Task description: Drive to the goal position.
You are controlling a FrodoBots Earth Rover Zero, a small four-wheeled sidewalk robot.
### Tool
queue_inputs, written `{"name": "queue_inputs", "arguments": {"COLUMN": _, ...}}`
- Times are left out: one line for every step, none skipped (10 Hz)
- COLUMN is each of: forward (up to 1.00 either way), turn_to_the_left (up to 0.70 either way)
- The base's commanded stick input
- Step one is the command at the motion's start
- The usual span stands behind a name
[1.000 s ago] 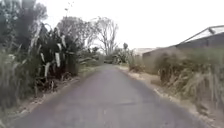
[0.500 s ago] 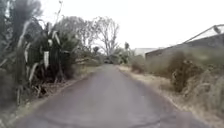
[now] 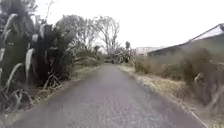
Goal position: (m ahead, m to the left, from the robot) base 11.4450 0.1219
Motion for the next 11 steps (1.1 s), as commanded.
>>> {"name": "queue_inputs", "arguments": {"forward": 1.0, "turn_to_the_left": 0.0}}
{"name": "queue_inputs", "arguments": {"forward": 1.0, "turn_to_the_left": 0.0}}
{"name": "queue_inputs", "arguments": {"forward": 1.0, "turn_to_the_left": 0.0}}
{"name": "queue_inputs", "arguments": {"forward": 1.0, "turn_to_the_left": 0.0}}
{"name": "queue_inputs", "arguments": {"forward": 1.0, "turn_to_the_left": 0.0}}
{"name": "queue_inputs", "arguments": {"forward": 1.0, "turn_to_the_left": 0.0}}
{"name": "queue_inputs", "arguments": {"forward": 1.0, "turn_to_the_left": 0.0}}
{"name": "queue_inputs", "arguments": {"forward": 1.0, "turn_to_the_left": 0.0}}
{"name": "queue_inputs", "arguments": {"forward": 1.0, "turn_to_the_left": 0.0}}
{"name": "queue_inputs", "arguments": {"forward": 1.0, "turn_to_the_left": 0.0}}
{"name": "queue_inputs", "arguments": {"forward": 1.0, "turn_to_the_left": 0.0}}
